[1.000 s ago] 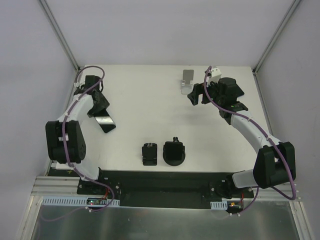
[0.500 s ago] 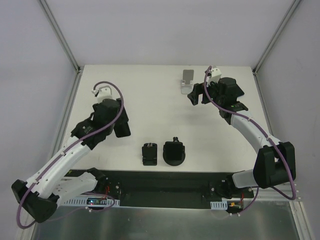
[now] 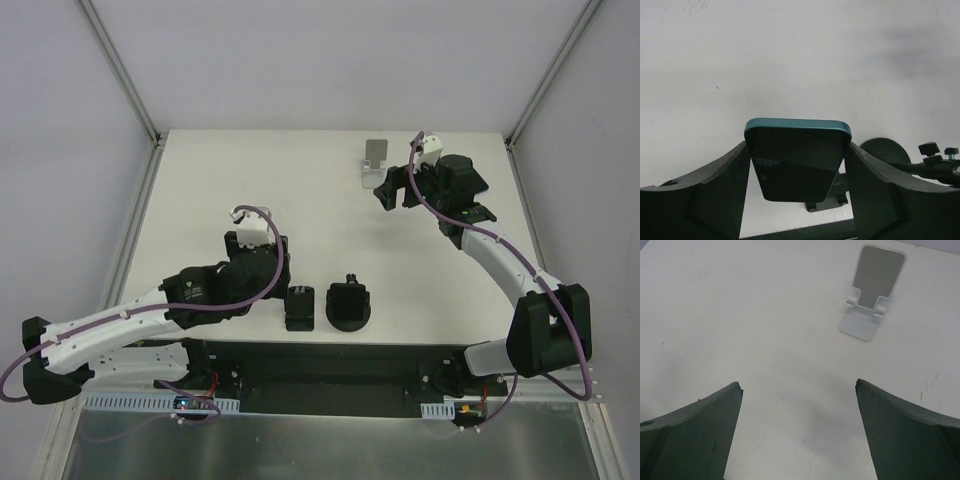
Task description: Place the phone on the phone stand
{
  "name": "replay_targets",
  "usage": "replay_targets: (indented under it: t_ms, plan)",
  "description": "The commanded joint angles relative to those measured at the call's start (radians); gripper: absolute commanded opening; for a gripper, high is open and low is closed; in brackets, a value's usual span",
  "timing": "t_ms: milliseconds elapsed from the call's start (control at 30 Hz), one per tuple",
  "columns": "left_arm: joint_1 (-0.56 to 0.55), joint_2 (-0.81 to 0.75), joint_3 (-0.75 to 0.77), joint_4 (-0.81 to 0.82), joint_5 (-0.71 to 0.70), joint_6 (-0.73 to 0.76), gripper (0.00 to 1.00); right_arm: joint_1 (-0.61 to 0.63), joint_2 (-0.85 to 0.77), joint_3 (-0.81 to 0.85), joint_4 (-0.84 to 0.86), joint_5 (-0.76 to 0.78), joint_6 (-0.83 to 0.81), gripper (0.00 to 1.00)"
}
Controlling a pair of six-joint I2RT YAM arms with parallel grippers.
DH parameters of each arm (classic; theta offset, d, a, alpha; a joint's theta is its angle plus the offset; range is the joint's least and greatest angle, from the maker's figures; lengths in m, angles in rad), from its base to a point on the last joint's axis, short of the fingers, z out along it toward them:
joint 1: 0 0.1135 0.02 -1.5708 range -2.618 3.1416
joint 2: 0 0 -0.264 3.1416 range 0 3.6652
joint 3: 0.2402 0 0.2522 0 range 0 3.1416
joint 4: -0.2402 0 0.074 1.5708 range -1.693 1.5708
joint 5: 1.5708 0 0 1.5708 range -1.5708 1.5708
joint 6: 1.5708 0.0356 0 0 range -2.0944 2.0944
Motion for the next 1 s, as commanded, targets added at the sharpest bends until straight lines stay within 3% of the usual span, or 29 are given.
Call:
replay_targets:
  t_ms: [0, 200, 400, 633, 967]
  plan:
    - [-0.061, -0.023, 0.031, 0.019, -0.106, -0.090, 0.00, -0.003, -0.046, 0.014, 0.059, -0.011, 0.017, 0.98]
    - [-0.074, -0.068, 0.011, 0.006, -0.050, -0.165, 0.00, -0.003, -0.054, 0.004, 0.092, -0.028, 0.049, 0.98]
    - [-0.100, 0.020, 0.070, 0.002, 0.004, -0.158, 0.00, -0.005, -0.054, -0.006, 0.132, -0.047, 0.089, 0.98]
    - [-0.192, 0.072, 0.044, -0.038, -0.119, -0.291, 0.00, -0.002, -0.069, -0.022, 0.180, -0.053, 0.132, 0.98]
    - [-0.309, 0.233, 0.094, -0.122, -0.329, -0.356, 0.00, 0.007, -0.088, -0.036, 0.201, -0.028, 0.155, 0.98]
